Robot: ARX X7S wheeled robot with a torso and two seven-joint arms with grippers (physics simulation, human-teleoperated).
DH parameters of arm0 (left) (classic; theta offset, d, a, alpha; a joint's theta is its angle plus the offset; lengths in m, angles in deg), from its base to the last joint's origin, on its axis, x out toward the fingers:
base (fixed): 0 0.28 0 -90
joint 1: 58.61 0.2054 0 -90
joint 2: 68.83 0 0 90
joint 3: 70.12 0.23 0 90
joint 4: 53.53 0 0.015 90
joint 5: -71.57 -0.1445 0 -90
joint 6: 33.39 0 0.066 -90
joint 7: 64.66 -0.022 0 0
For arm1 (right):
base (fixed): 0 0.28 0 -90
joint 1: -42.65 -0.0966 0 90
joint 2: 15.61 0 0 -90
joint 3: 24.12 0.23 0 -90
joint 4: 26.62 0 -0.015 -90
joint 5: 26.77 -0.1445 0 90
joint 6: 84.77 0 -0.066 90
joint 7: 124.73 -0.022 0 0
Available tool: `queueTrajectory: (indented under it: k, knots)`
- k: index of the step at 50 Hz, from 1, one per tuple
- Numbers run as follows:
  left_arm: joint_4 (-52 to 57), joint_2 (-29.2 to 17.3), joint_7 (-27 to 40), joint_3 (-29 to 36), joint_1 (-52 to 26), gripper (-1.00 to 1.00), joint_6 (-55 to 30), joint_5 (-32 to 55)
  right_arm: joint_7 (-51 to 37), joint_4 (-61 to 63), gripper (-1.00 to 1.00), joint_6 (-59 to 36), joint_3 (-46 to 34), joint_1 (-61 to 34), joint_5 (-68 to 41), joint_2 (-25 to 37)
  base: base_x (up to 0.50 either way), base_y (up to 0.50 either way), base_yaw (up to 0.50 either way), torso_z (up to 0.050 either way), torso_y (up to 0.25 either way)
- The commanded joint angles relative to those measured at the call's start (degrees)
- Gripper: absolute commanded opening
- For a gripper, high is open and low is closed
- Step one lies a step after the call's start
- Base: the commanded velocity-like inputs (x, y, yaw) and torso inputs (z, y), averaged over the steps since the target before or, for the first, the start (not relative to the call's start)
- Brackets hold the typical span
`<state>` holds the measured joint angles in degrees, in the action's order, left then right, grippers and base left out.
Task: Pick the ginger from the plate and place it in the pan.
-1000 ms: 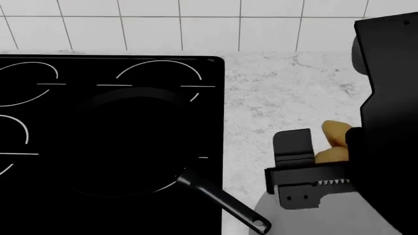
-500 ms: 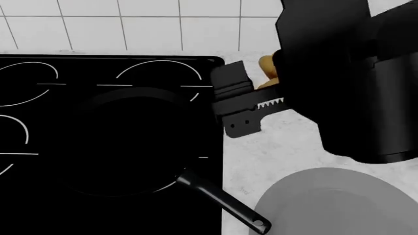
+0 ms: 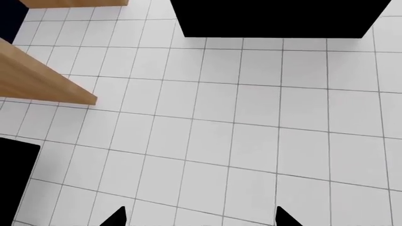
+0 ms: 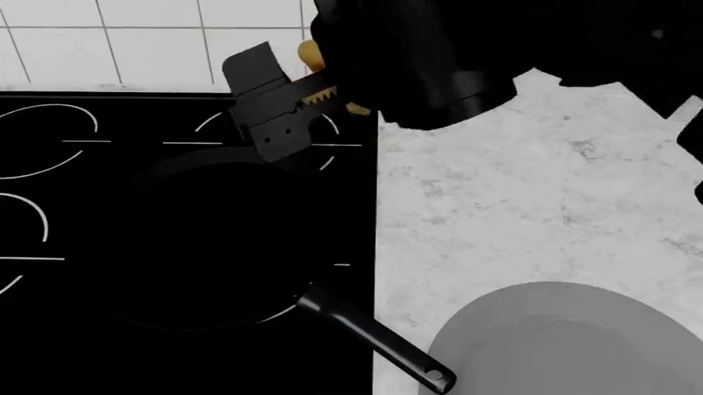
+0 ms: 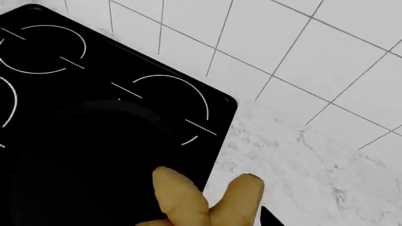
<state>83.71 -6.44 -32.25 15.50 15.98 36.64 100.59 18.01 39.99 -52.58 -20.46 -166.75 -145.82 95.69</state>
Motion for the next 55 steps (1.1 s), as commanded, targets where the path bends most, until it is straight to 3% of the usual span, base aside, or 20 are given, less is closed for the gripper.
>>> queueTrajectory:
  k: [1,18,37,55]
  knots:
    - [-0.9,0.1,-0.2,-0.1,0.4,1.00,0.9,-0.2,12.5,-8.4,-1.00,0.2,-0.5,1.2,9.3,-7.8,0.00,0.00,0.00,0.000,0.000]
    - [-1.1,-0.4,0.2,-0.6,0.6,1.00,0.9,0.0,19.3,-9.8,-1.00,3.9,0.2,5.4,11.5,-13.9,0.00,0.00,0.00,0.000,0.000]
    - [-2.2,-0.5,-0.2,1.2,1.2,1.00,1.4,-2.0,12.1,1.6,-1.00,8.8,2.0,11.9,9.6,-12.9,0.00,0.00,0.00,0.000,0.000]
    - [-2.7,-1.7,-0.1,-0.6,-0.2,1.00,0.4,0.4,18.1,-5.6,-1.00,8.7,-0.8,13.8,13.6,-16.6,0.00,0.00,0.00,0.000,0.000]
